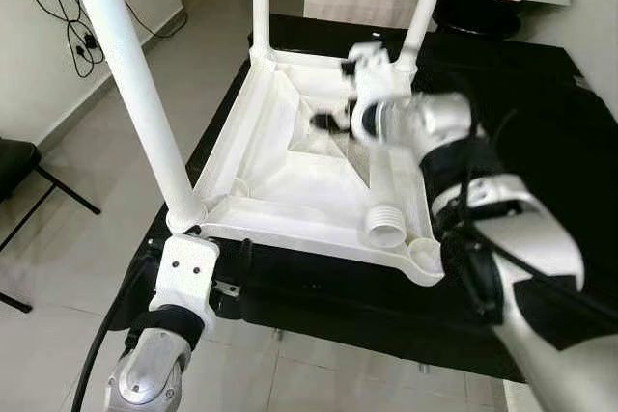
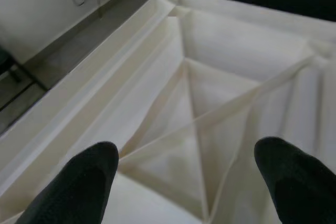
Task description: Building children table
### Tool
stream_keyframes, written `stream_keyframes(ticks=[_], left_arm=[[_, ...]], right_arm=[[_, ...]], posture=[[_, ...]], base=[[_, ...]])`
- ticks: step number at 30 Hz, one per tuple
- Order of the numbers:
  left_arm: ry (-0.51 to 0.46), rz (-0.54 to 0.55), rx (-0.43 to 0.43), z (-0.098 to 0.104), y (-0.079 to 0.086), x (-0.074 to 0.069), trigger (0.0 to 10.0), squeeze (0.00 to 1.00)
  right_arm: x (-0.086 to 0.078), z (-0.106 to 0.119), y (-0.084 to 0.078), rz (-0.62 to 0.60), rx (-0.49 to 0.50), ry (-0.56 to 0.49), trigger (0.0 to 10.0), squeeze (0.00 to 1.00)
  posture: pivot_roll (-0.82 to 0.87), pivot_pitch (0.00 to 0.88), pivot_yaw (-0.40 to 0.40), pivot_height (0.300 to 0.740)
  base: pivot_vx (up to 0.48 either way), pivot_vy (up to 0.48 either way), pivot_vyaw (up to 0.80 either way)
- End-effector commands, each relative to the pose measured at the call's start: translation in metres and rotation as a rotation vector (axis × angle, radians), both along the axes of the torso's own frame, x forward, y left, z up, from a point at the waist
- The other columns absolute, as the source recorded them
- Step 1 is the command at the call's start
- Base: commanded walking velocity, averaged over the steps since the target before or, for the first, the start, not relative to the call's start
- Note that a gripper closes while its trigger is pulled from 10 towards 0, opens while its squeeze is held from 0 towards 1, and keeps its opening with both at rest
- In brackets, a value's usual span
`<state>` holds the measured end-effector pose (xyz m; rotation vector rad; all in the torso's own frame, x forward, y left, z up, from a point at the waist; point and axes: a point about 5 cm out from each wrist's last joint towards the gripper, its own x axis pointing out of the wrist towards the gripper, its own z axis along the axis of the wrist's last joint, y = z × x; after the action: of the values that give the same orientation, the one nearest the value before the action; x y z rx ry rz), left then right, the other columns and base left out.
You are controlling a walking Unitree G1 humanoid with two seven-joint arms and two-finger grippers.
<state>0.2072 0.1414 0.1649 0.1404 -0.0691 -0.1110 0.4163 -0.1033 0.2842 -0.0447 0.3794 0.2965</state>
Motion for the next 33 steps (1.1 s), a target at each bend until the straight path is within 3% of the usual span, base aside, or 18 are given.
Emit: stream_keyframes(ticks=[1,8,13,33], left_arm=[[0.006,0.007,-0.006,0.0,-0.001,-0.001,10.0,0.0],[0.006,0.008,-0.007,0.0,-0.001,-0.002,10.0,0.0],[0.01,0.012,-0.008,-0.001,-0.002,-0.003,10.0,0.0],[0.008,0.019,-0.021,-0.001,-0.004,-0.004,10.0,0.0]], right_arm=[[0.0,-0.029,-0.014,-0.074,-0.079,0.099,10.0,0.0],[0.0,-0.041,-0.024,-0.124,-0.128,0.127,10.0,0.0],[-0.001,-0.056,-0.04,-0.186,-0.159,0.159,10.0,0.0],[-0.009,-0.083,-0.057,-0.219,-0.232,0.281,10.0,0.0]], posture=[[0.02,0.144,-0.108,0.74],[0.02,0.146,-0.11,0.74],[0.02,0.15,-0.116,0.74],[0.0,0.149,-0.139,0.74]], base=[[0.0,0.0,0.0],[0.0,0.0,0.0],[0.0,0.0,0.0],[0.0,0.0,0.0]])
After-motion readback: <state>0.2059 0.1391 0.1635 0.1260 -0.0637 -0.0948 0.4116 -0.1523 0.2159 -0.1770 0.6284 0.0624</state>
